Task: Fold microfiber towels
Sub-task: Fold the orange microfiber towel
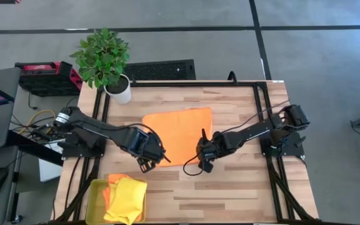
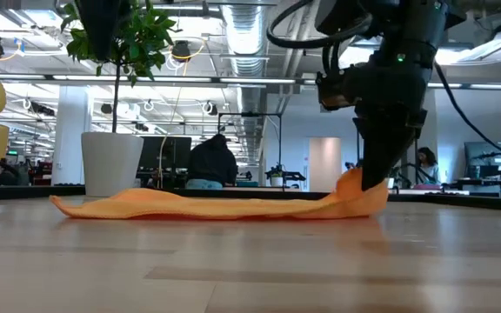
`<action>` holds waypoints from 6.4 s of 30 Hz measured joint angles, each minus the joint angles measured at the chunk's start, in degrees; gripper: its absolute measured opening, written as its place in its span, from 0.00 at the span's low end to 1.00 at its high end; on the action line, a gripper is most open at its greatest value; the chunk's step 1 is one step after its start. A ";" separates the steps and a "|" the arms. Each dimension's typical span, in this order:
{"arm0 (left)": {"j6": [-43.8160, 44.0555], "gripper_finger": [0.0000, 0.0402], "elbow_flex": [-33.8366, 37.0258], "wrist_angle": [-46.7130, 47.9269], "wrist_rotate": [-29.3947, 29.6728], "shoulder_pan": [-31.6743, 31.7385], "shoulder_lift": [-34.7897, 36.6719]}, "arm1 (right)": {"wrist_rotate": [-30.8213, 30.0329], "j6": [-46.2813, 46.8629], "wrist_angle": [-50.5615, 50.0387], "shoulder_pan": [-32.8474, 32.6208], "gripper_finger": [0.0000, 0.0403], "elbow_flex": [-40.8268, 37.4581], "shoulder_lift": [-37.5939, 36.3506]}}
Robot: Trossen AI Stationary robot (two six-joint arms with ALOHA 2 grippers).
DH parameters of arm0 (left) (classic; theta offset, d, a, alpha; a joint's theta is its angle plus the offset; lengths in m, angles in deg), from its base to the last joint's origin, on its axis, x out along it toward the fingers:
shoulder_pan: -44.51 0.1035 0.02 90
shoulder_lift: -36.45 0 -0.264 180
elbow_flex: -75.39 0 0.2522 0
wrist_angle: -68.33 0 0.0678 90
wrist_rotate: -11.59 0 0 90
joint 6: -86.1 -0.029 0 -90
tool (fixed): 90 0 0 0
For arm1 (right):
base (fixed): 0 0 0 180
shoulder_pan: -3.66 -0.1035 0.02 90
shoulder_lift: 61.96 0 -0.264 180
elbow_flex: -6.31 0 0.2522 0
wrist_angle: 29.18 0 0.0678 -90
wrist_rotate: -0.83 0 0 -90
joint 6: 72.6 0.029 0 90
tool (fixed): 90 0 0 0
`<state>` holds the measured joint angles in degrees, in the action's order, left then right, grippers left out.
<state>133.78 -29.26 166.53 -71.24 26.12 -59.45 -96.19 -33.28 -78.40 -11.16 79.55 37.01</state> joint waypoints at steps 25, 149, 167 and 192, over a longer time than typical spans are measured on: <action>26.67 0.42 31.43 -36.51 -15.81 2.29 0.07 | -0.35 -0.79 -0.21 1.08 0.01 -0.02 -0.76; 23.89 0.00 35.97 -35.47 2.75 29.67 9.22 | -7.83 -23.33 3.33 34.38 0.02 -0.02 -7.80; 25.64 0.13 36.01 -38.69 6.68 30.01 8.53 | -7.87 -25.84 5.33 35.22 0.21 -0.02 -7.78; 12.50 0.34 31.46 -37.77 3.78 29.29 8.66 | 10.66 -67.66 -2.05 29.43 0.51 -3.50 -7.76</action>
<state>146.28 2.21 128.76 -67.46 55.40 -50.79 -85.53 -100.94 -80.46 18.27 76.05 29.26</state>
